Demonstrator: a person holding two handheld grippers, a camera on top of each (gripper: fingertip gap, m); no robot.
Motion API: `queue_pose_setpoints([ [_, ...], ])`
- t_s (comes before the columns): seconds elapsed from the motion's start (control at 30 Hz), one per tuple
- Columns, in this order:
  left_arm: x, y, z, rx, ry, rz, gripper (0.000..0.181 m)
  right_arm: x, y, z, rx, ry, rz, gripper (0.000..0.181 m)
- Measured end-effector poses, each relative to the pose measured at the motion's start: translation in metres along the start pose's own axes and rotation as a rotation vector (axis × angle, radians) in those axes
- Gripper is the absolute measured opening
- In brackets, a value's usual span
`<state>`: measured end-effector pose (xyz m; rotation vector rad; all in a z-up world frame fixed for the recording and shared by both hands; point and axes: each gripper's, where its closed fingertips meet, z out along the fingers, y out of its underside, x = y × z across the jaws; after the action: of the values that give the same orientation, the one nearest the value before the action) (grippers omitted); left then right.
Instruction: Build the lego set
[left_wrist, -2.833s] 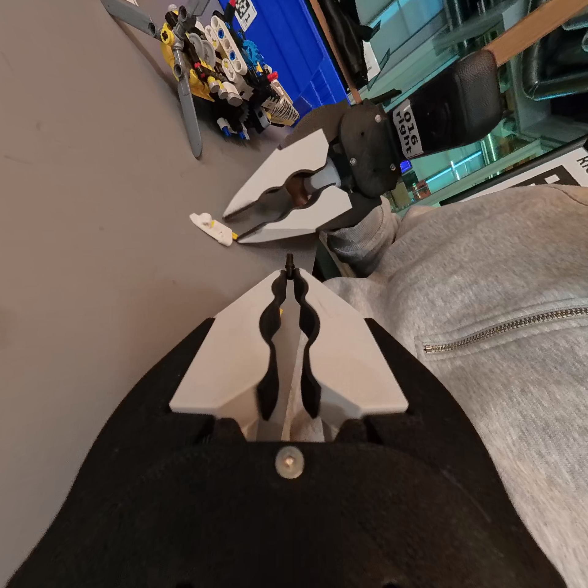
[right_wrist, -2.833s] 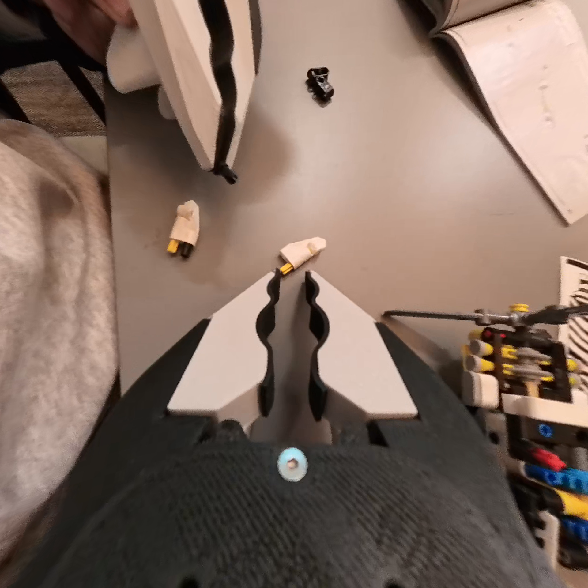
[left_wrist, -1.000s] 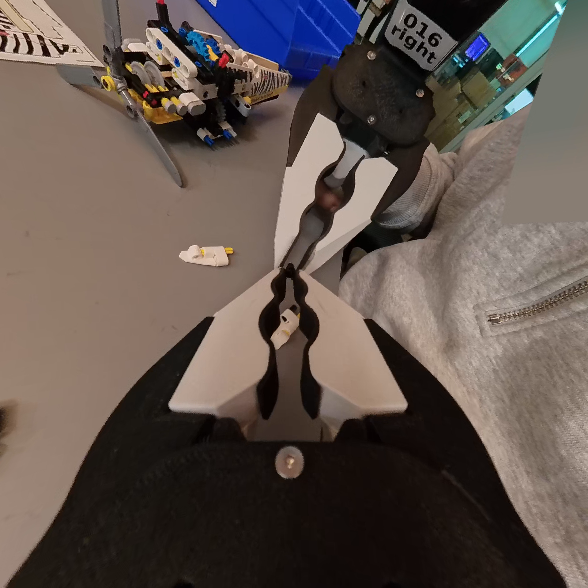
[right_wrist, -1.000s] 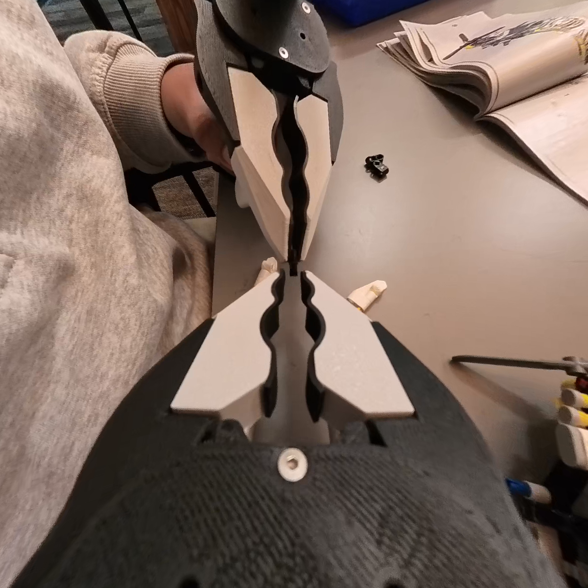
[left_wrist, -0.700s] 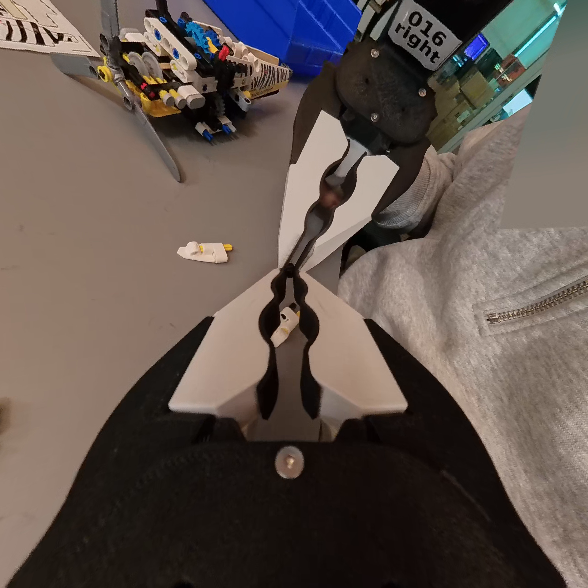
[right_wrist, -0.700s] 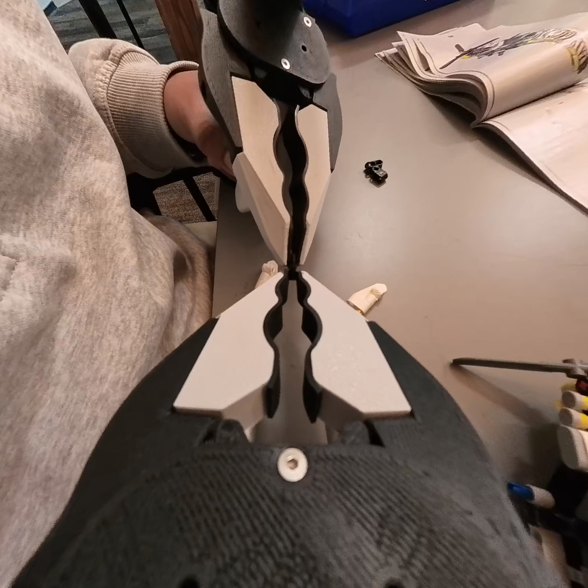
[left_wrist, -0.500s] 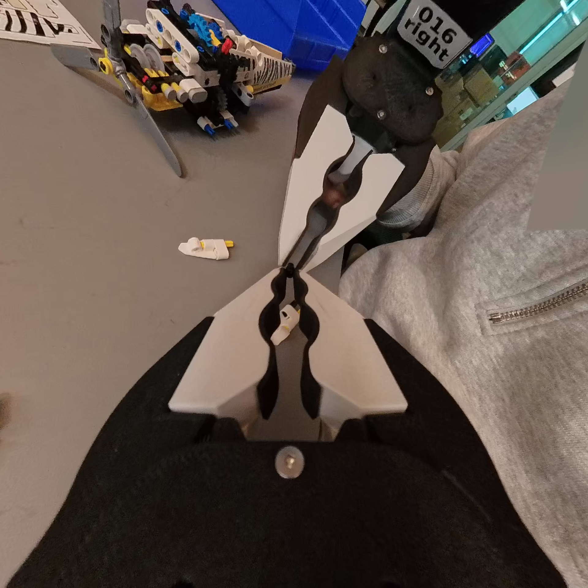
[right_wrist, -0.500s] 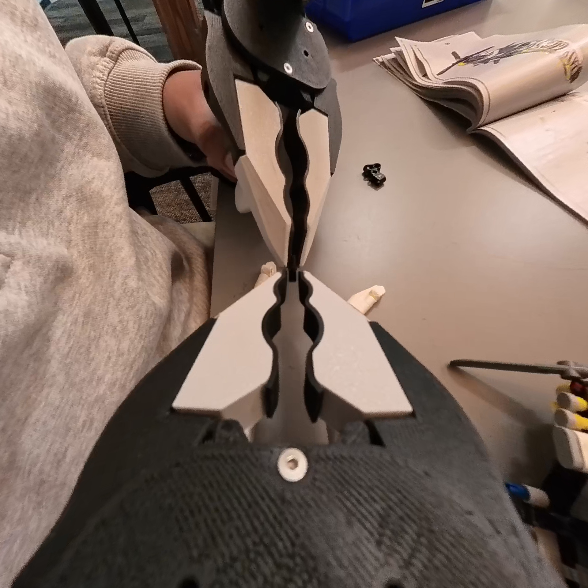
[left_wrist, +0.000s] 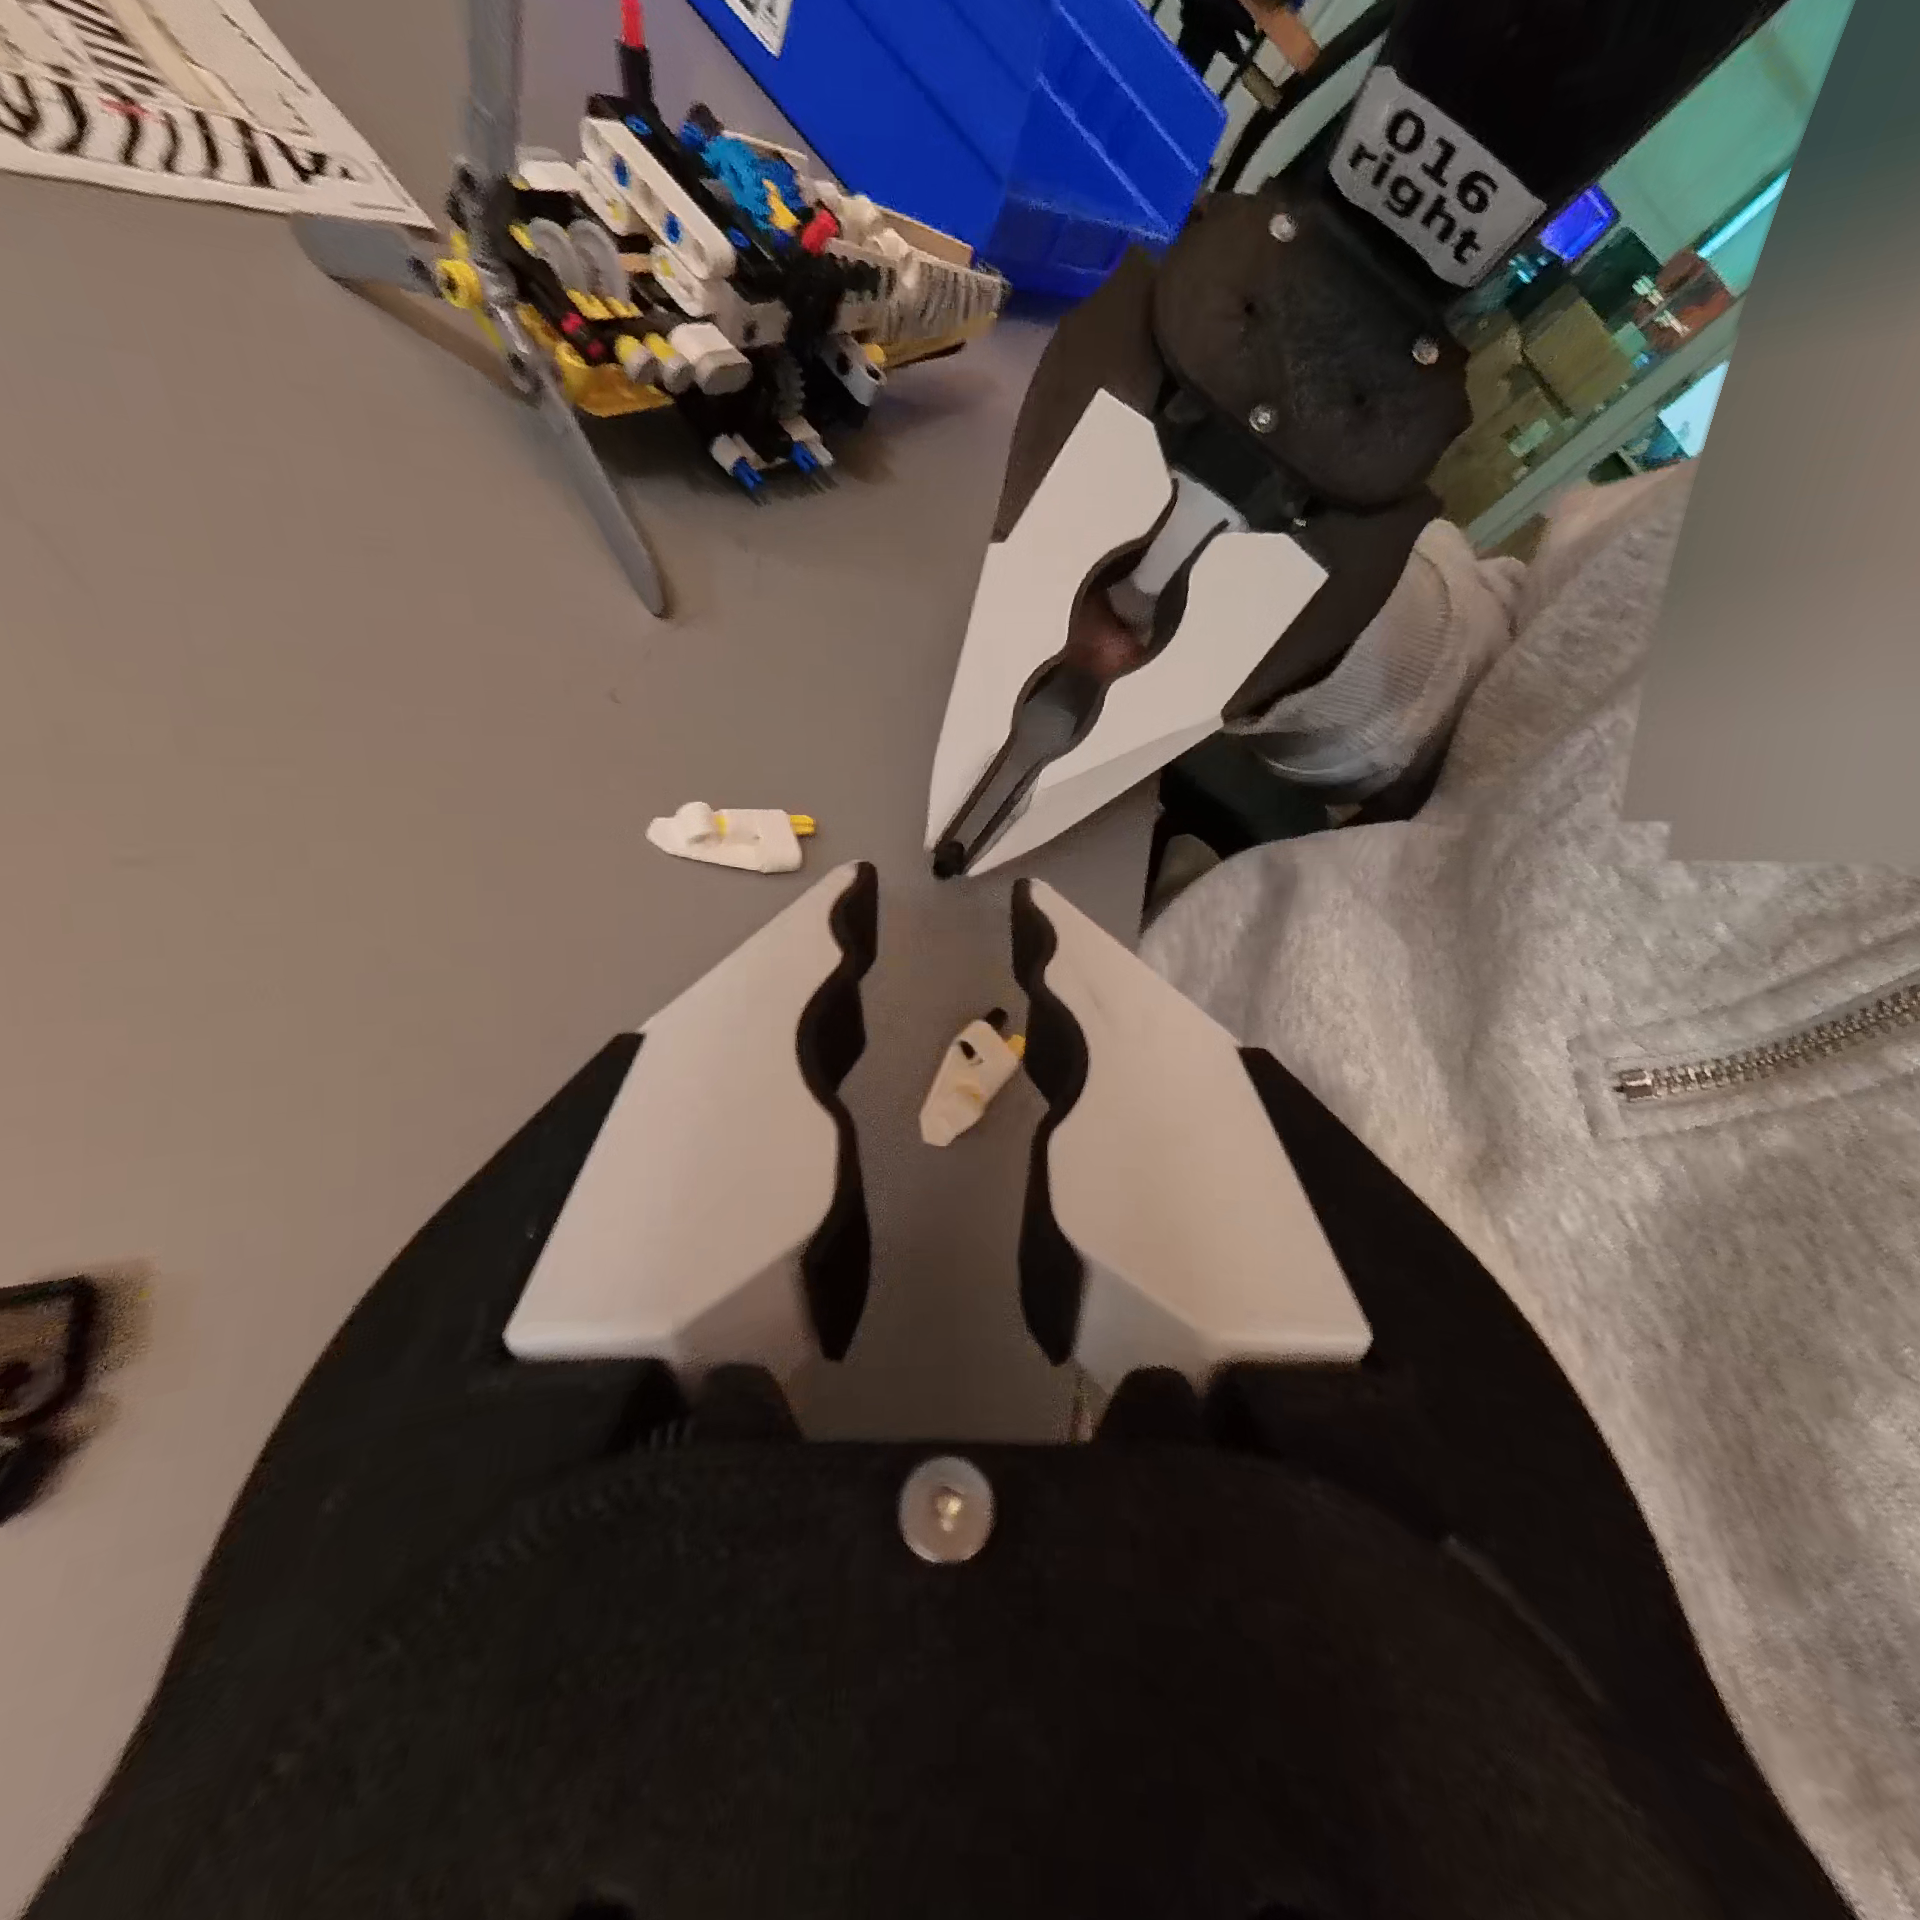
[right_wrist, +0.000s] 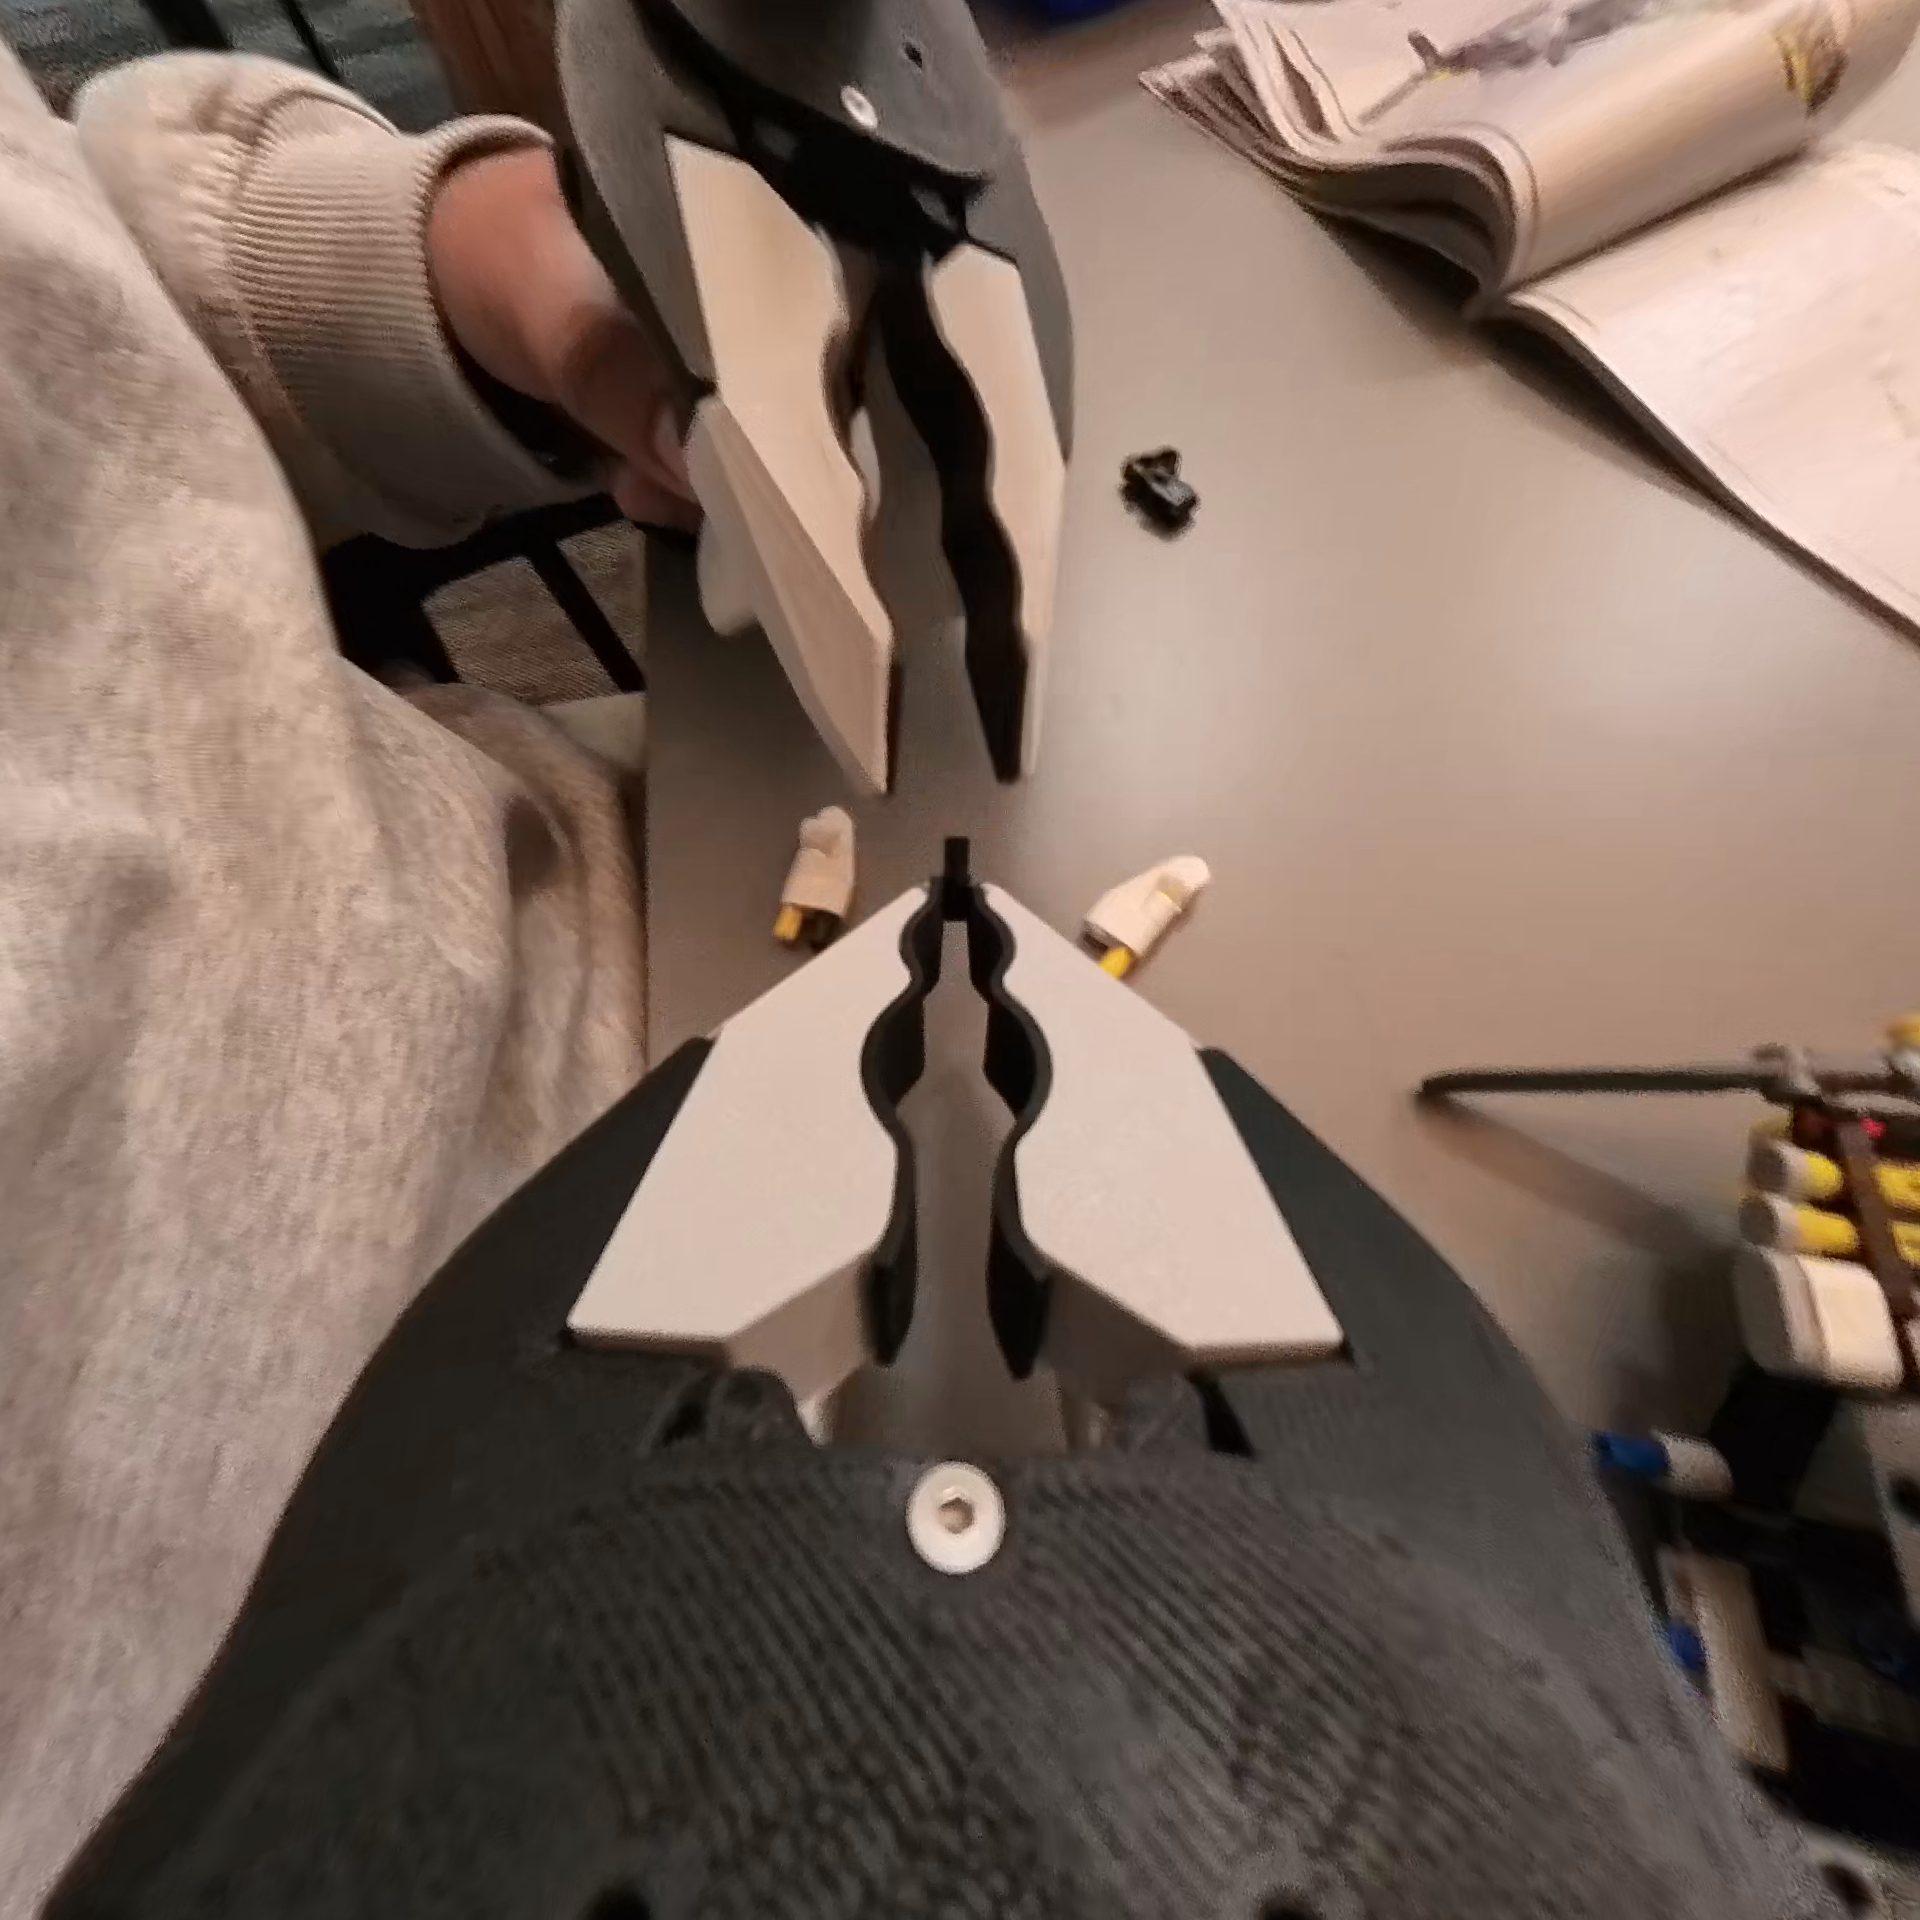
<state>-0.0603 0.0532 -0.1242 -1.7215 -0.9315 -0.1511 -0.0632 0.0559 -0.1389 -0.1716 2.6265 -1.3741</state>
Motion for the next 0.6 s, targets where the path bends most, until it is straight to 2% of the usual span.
queue_pose_setpoints([
  [0.13, -0.023, -0.008, 0.003, -0.029, -0.105, 0.041, 0.044, 0.016, 0.012, -0.004, -0.049, 0.094, 0.082, 0.002],
  [0.2, -0.036, -0.010, 0.009, -0.070, -0.170, 0.093, 0.048, 0.018, 0.018, -0.003, -0.085, 0.113, 0.120, 0.002],
  [0.3, -0.045, -0.012, 0.020, -0.130, -0.211, 0.164, 0.045, 0.015, 0.025, 0.002, -0.133, 0.127, 0.150, 0.002],
  [0.4, -0.048, -0.001, 0.029, -0.217, -0.197, 0.131, 0.042, 0.015, 0.028, 0.005, -0.166, 0.151, 0.143, 0.002],
  [0.6, -0.036, 0.011, 0.024, -0.232, -0.141, 0.070, 0.029, 0.019, 0.027, 0.007, -0.191, 0.182, 0.130, 0.002],
])
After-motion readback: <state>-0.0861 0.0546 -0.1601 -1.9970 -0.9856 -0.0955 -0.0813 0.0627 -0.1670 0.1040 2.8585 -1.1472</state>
